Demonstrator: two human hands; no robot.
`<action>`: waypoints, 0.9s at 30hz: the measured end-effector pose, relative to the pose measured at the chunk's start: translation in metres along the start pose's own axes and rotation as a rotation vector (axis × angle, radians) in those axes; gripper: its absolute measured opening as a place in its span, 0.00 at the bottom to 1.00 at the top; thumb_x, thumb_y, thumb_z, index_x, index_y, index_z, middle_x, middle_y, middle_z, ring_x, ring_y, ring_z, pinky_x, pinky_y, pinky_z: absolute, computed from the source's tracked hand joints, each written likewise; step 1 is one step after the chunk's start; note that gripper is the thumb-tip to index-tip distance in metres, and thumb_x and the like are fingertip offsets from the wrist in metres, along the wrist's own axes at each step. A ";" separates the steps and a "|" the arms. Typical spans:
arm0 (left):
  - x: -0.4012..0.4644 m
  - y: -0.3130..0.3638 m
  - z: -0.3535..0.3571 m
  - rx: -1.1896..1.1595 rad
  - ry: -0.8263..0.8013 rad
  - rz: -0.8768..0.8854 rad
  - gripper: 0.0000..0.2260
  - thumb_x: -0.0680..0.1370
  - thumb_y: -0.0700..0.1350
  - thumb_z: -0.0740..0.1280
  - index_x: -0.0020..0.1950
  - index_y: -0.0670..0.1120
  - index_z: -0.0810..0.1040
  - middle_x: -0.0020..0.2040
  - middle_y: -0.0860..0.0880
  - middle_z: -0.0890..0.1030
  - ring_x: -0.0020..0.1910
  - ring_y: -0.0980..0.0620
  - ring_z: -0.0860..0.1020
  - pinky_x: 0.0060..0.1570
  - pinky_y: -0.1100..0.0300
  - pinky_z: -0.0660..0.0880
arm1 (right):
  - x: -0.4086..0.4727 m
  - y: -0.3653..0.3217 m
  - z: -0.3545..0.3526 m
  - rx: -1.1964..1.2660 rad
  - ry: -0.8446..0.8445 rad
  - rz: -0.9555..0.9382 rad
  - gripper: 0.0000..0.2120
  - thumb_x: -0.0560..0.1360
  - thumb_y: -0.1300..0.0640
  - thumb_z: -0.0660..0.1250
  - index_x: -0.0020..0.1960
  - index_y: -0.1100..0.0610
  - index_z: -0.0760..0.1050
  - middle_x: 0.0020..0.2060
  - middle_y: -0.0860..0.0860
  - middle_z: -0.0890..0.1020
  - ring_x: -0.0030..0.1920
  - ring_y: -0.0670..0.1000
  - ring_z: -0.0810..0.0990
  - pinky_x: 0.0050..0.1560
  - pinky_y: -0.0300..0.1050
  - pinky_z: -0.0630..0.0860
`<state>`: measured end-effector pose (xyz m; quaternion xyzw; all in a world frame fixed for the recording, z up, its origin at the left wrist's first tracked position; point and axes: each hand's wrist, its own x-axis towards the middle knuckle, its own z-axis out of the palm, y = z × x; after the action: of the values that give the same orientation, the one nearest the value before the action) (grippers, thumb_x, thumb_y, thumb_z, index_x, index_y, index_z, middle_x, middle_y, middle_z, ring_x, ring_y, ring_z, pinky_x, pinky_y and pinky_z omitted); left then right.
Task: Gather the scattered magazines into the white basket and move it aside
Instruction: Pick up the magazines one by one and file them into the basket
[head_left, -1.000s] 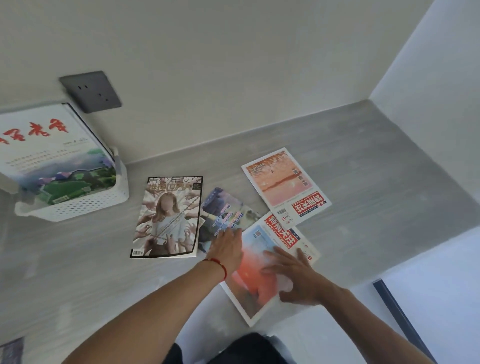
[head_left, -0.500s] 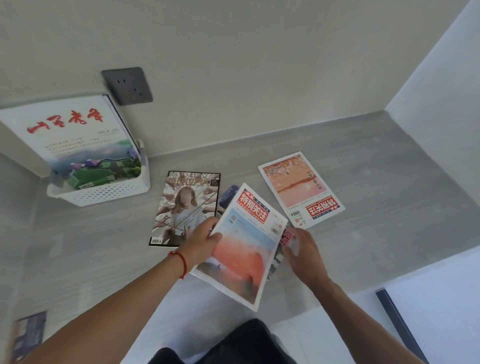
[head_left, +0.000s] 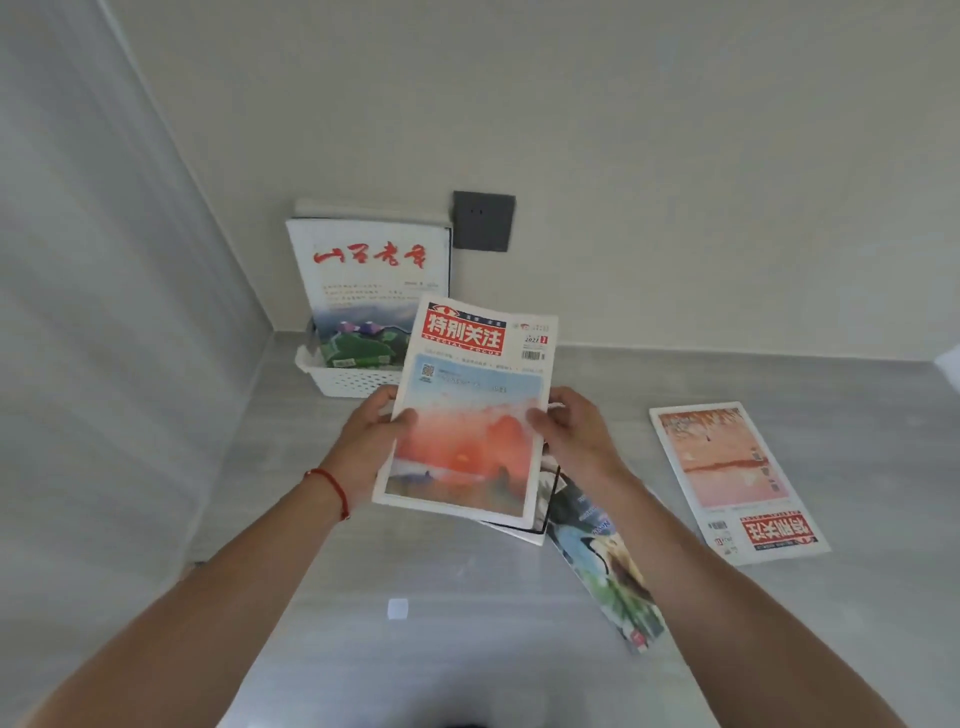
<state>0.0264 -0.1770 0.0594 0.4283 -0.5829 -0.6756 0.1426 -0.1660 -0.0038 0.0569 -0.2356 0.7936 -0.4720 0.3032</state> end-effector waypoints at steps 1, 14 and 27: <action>0.005 0.009 -0.014 0.031 0.042 0.037 0.09 0.80 0.40 0.67 0.57 0.53 0.80 0.57 0.49 0.85 0.56 0.43 0.83 0.55 0.41 0.81 | 0.009 -0.016 0.010 -0.038 0.006 -0.058 0.05 0.76 0.56 0.70 0.51 0.49 0.78 0.43 0.49 0.87 0.43 0.56 0.87 0.44 0.58 0.84; 0.102 0.097 -0.136 0.396 0.406 0.410 0.06 0.80 0.43 0.69 0.54 0.54 0.79 0.55 0.50 0.84 0.54 0.46 0.84 0.53 0.45 0.83 | 0.119 -0.158 0.095 -0.346 0.208 -0.379 0.15 0.76 0.56 0.72 0.32 0.58 0.75 0.29 0.52 0.79 0.30 0.51 0.73 0.33 0.40 0.68; 0.180 0.043 -0.143 0.311 0.515 0.162 0.07 0.77 0.39 0.72 0.44 0.50 0.79 0.52 0.47 0.86 0.50 0.46 0.85 0.52 0.48 0.84 | 0.164 -0.103 0.148 -0.351 0.134 -0.170 0.13 0.76 0.66 0.65 0.37 0.53 0.82 0.41 0.55 0.86 0.41 0.59 0.85 0.42 0.48 0.82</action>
<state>0.0134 -0.4085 0.0306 0.5543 -0.6562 -0.4339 0.2718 -0.1684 -0.2475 0.0516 -0.3188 0.8593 -0.3650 0.1633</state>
